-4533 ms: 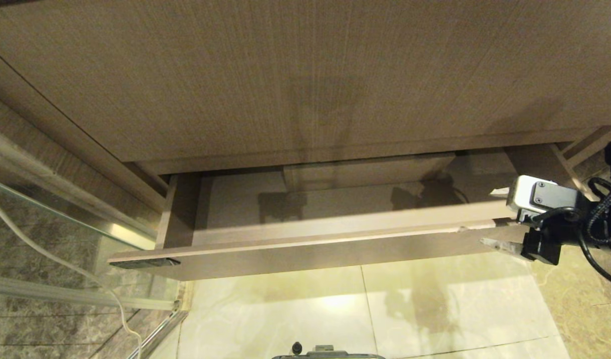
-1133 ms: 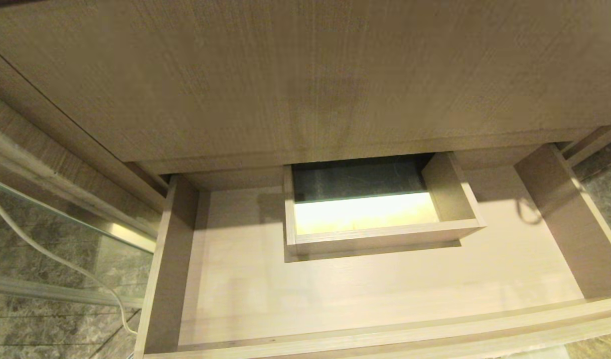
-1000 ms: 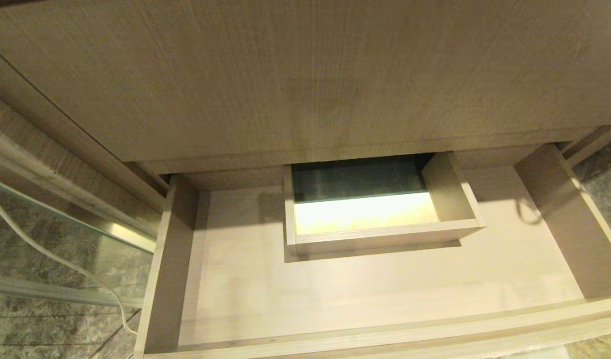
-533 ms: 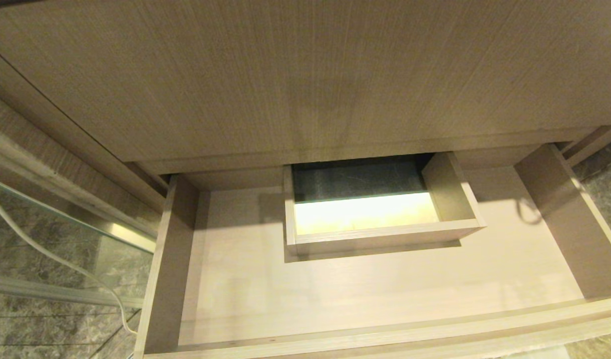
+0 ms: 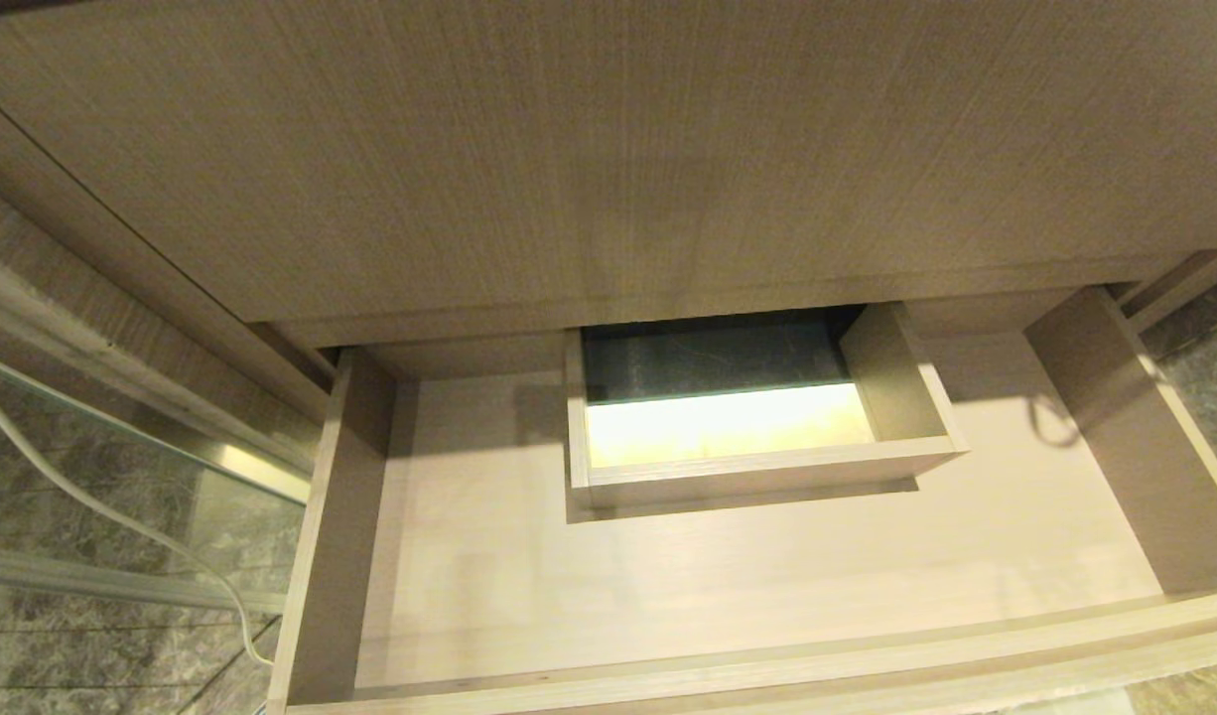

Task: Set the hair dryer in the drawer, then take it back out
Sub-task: Pick up the hairdryer

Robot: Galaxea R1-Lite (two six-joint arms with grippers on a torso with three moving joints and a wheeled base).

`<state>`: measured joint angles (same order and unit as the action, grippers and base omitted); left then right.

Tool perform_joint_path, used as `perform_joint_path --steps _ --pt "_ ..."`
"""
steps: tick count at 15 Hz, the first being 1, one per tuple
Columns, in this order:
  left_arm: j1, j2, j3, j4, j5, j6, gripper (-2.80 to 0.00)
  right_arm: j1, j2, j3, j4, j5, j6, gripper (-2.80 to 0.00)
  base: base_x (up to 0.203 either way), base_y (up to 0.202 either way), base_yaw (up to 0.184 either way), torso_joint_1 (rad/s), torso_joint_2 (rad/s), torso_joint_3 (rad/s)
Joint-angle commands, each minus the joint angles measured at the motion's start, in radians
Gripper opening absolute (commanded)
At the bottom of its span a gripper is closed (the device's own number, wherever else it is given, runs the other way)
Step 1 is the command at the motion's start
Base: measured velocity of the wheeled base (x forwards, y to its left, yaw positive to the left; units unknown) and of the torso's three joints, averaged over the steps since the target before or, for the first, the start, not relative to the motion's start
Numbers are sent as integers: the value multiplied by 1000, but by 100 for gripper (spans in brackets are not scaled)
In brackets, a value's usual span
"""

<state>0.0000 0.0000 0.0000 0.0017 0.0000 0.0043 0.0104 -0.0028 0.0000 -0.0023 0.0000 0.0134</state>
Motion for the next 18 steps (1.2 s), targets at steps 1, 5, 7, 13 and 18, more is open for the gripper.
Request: perform_joint_path --steps 1,5,7,13,18 --pt "0 0 1 0 0 -1 -280 0 1 2 -1 0 0 -280 0 0 0 0 0 0" --pt "0 0 2 0 0 0 -280 0 1 2 -1 0 0 -280 0 0 0 0 0 0" --pt "0 0 2 0 0 0 -280 0 1 2 -1 0 0 -280 0 0 0 0 0 0" --pt "0 0 2 0 0 0 -280 0 0 2 -1 0 -3 -280 0 0 0 0 0 0" --pt "0 0 2 0 0 0 -280 0 0 2 -1 -2 -3 -280 0 0 0 0 0 0"
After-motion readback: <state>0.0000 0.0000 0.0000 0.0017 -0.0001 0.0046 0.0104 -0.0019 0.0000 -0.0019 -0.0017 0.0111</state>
